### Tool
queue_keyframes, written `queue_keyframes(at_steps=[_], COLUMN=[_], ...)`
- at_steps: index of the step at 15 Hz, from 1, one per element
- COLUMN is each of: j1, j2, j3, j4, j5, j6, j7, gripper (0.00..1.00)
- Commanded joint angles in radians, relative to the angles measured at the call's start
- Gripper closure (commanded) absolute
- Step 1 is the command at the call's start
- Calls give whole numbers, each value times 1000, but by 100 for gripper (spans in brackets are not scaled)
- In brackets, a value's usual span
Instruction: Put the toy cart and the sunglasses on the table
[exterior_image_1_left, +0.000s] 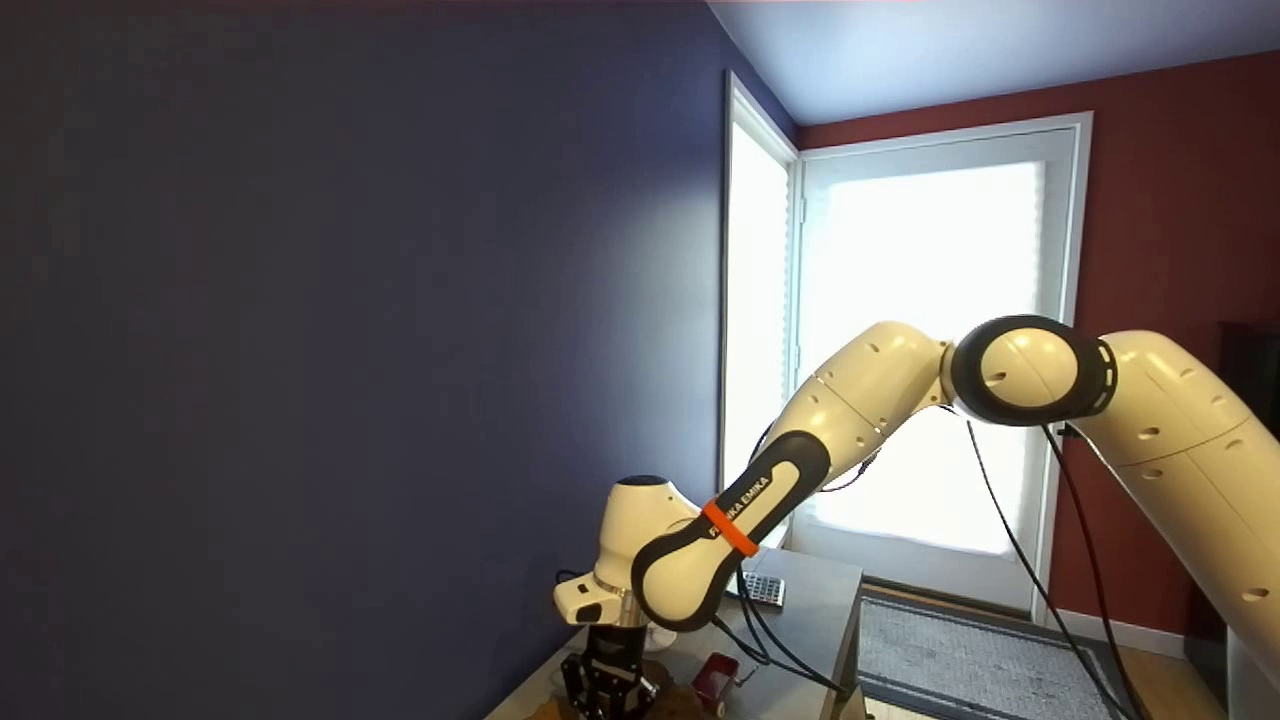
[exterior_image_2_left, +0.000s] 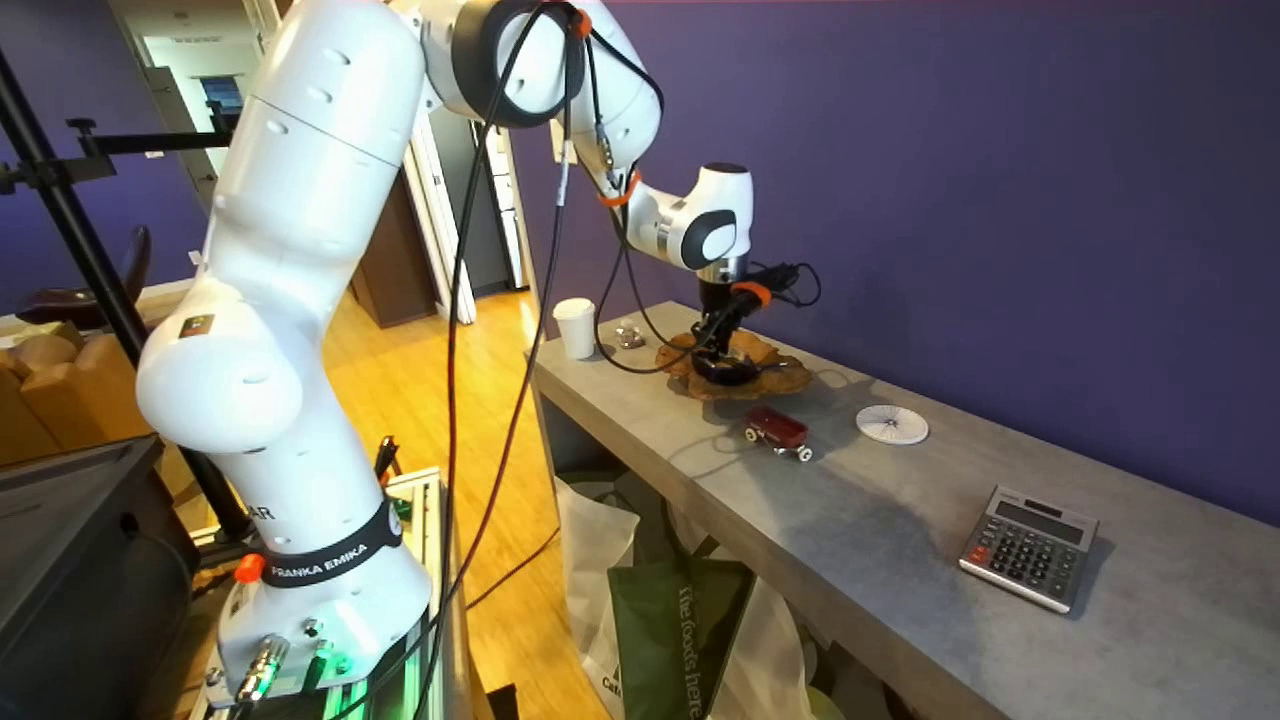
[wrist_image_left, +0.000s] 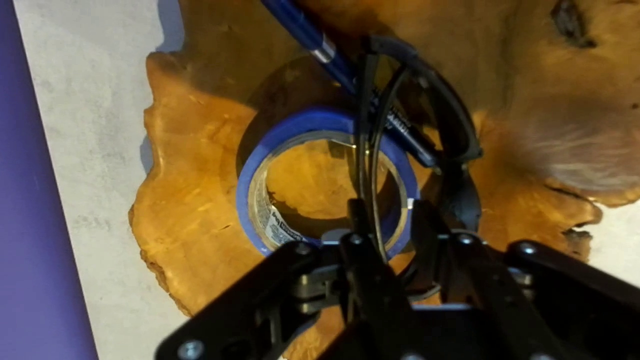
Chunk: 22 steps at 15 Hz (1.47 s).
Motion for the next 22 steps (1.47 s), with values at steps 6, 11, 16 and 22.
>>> queue_keyframes(at_steps=[6,11,16,22], j1=[25,31,35,33], j2=[54,58,68,48], j3=[-19,-18,-25,-18], j4=[55,67,77,64], j5=[-38,-42,-45,-38], j6=[7,7,-5,-19], j7=[-1,-1,1,4], gripper=[72,55,81,98])
